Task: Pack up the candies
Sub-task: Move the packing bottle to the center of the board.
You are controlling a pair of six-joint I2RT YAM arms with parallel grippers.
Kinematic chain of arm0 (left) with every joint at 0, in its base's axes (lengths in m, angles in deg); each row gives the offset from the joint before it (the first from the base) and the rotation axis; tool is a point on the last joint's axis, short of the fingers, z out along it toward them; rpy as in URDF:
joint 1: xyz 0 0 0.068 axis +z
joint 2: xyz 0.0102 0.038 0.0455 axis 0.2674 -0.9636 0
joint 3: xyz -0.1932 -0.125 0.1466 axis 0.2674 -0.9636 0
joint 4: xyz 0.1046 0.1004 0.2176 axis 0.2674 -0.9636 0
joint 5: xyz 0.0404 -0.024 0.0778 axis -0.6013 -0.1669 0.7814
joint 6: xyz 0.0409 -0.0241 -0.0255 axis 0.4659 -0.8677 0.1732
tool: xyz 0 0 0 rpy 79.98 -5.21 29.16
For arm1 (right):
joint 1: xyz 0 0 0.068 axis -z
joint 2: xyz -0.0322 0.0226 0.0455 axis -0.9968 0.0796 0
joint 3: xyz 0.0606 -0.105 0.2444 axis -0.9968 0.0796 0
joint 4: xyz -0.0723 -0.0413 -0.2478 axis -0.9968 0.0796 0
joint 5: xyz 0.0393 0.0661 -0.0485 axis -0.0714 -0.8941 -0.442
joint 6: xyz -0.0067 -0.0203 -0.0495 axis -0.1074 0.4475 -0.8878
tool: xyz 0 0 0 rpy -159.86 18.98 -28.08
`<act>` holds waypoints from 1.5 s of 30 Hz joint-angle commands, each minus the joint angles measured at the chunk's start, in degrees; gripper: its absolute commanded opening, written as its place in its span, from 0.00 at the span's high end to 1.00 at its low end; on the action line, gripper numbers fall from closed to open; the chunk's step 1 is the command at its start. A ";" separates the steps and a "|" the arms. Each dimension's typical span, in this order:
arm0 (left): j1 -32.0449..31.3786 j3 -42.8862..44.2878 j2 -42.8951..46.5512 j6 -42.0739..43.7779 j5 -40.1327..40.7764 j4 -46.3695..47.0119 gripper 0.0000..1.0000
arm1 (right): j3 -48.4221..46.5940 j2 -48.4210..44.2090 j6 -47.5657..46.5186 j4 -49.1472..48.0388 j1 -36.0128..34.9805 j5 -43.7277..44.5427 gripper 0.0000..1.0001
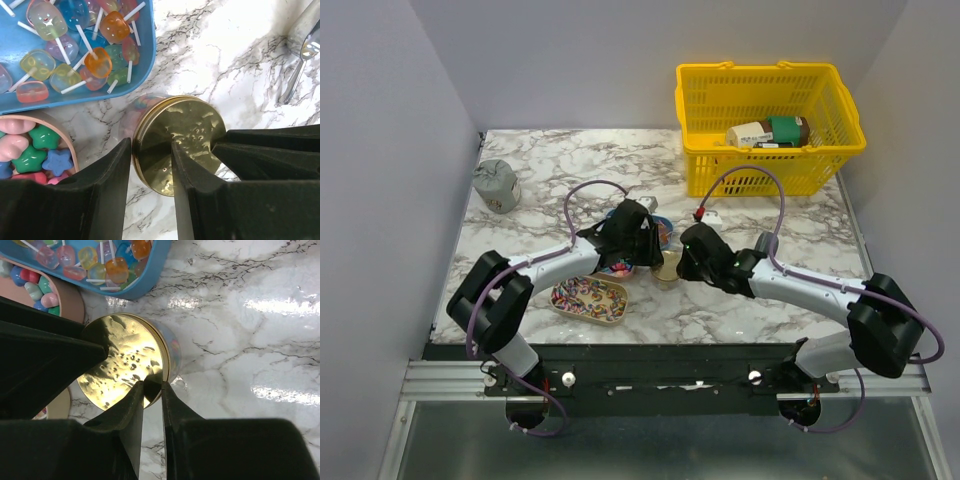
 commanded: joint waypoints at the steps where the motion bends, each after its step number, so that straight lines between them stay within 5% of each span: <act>1: -1.90 -3.21 -1.86 1.76 2.14 -4.17 0.57 | 4.97 4.00 -1.18 9.43 -1.39 0.78 0.75; 7: -3.13 -7.68 0.77 -2.19 3.72 -1.71 0.62 | 2.96 0.13 0.67 13.47 -1.39 1.75 0.74; 17: -9.17 -13.67 5.97 -4.04 5.39 10.14 0.48 | -4.08 -3.29 0.41 21.65 -1.30 3.76 0.59; 25: -16.57 -15.60 1.66 -8.70 17.75 23.34 0.47 | 0.22 -11.02 1.11 20.07 -0.78 7.19 0.50; 33: -24.91 -15.08 5.70 -2.20 34.90 23.79 0.01 | 8.13 -28.68 0.41 16.99 -0.77 9.31 0.42; 45: -38.27 -18.24 0.52 -1.05 51.09 31.78 0.01 | 11.03 -42.14 -0.73 21.65 -0.69 5.52 0.32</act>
